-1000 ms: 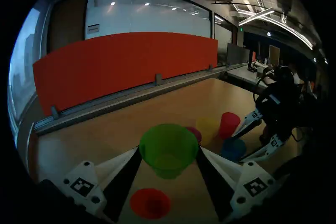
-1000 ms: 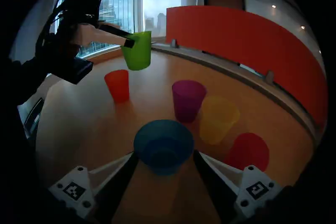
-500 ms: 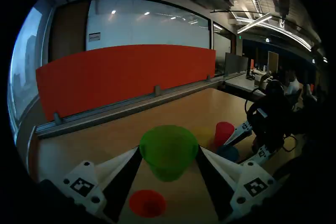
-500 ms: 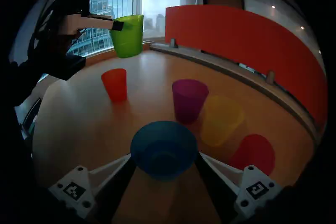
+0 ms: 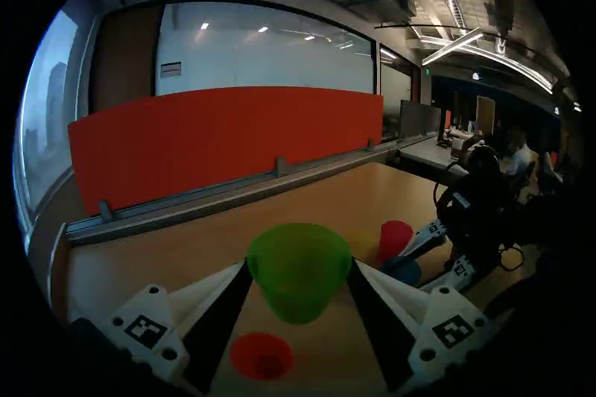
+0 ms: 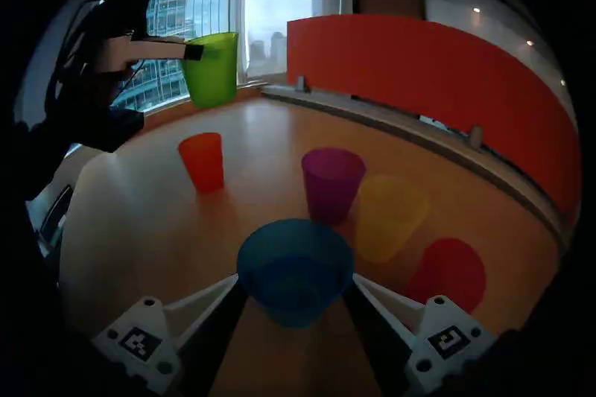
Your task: Pour water
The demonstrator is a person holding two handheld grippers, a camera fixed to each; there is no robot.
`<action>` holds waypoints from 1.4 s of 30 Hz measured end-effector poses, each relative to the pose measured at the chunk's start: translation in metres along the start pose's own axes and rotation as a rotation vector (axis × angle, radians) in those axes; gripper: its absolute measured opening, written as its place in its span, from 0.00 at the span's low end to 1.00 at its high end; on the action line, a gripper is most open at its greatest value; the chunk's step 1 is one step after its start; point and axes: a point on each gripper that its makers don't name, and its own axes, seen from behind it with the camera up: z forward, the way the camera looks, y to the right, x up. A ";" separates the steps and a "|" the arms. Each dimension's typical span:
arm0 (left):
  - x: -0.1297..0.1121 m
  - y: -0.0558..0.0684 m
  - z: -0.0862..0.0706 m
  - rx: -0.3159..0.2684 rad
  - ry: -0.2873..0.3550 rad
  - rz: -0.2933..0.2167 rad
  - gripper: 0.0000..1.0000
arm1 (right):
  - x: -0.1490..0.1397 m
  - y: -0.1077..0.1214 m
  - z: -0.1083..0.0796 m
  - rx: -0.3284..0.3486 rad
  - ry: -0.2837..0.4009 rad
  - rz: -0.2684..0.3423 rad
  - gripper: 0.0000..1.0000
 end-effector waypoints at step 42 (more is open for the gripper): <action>0.022 0.071 -0.025 -0.094 0.270 -0.065 0.89 | 0.096 0.001 -0.107 -0.106 0.333 0.026 0.87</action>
